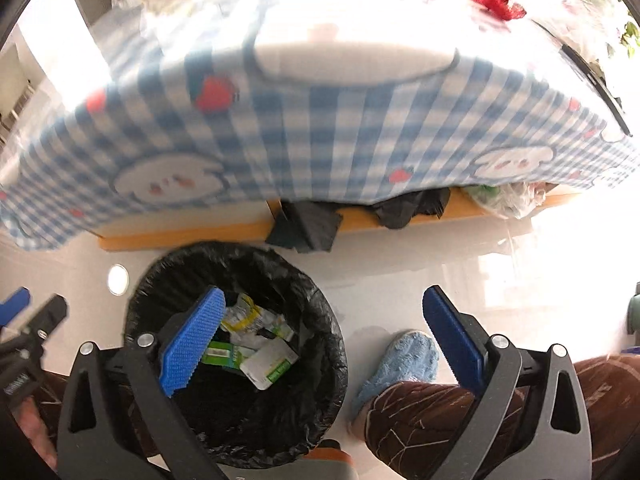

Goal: Collect trash
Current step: 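Move both open tools back over the table toward the remaining trash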

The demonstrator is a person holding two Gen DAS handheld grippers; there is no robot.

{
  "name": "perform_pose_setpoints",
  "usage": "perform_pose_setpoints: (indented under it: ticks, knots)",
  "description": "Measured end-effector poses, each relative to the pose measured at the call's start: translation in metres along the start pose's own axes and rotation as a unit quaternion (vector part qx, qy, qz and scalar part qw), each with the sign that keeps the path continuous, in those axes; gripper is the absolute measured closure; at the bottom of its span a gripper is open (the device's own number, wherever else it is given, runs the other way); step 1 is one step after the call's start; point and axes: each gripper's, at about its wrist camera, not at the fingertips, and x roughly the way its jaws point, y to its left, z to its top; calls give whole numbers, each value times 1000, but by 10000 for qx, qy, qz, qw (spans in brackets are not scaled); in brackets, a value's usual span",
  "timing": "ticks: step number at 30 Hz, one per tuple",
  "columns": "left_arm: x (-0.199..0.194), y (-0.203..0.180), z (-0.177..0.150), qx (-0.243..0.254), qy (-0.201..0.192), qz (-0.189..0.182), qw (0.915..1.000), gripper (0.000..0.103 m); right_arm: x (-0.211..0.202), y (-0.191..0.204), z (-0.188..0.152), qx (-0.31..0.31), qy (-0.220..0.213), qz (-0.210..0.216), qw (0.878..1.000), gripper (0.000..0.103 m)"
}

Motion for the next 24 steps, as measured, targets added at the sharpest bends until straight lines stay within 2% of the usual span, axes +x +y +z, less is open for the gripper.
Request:
perform_pose_setpoints:
  ticks: [10, 20, 24]
  knots:
    - [-36, -39, 40, 259, -511, -254, 9980, 6, -62, -27, 46, -30, -975, -351, 9946, 8]
    - [-68, -78, 109, 318, -1056, -303, 9934, 6, -82, -82, 102, 385, -1372, -469, 9887, 8]
    - [-63, -91, 133, 333, -1042, -345, 9934, 6, -83, -104, 130, 578, -1459, -449, 9866, 8]
